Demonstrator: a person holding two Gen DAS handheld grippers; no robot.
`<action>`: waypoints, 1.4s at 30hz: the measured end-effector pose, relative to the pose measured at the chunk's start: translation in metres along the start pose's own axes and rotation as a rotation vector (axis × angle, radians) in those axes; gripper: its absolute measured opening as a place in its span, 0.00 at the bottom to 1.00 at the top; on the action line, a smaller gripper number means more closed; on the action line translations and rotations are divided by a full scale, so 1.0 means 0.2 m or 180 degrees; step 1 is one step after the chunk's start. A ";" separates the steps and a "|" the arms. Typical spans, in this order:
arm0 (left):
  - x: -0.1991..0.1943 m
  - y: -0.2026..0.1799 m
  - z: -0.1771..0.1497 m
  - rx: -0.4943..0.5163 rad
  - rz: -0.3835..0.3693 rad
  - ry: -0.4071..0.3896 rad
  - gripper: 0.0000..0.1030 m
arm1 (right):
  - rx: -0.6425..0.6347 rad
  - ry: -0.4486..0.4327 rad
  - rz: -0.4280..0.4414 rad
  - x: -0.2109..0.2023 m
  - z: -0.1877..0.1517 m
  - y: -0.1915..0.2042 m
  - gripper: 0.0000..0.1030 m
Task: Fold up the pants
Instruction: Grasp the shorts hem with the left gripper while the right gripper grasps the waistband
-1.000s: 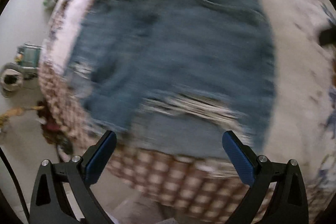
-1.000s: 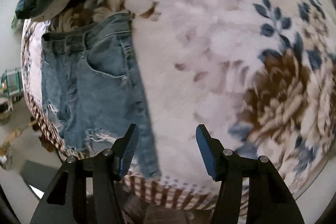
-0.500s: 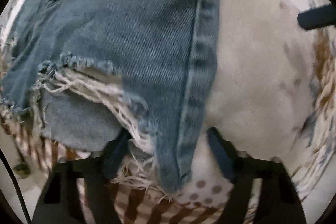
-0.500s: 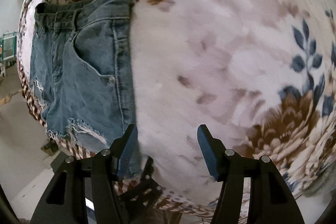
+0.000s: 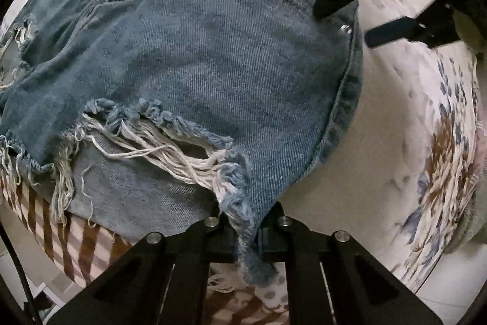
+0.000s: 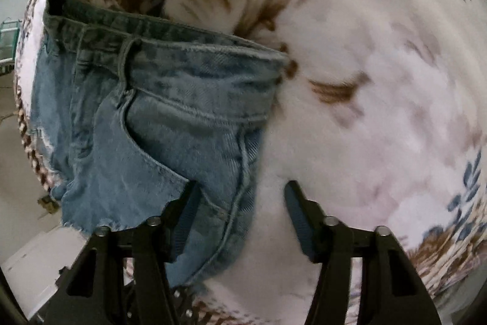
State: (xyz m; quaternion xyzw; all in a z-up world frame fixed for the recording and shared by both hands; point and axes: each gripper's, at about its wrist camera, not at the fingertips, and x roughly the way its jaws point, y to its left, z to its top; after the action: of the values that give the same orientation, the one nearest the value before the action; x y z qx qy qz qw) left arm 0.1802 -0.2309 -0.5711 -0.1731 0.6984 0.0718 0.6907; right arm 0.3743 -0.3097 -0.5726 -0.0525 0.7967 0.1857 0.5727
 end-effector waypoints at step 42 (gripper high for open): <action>-0.99 1.35 0.79 -0.0496 0.0206 -0.0475 0.04 | -0.0490 -0.0433 -0.0473 -0.58 0.61 1.65 0.06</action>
State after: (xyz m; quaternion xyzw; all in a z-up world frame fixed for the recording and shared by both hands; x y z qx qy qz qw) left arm 0.2332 0.1019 -0.4173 -0.1978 0.6426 0.1608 0.7226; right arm 0.4254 0.0247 -0.4194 -0.1425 0.7334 0.2065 0.6318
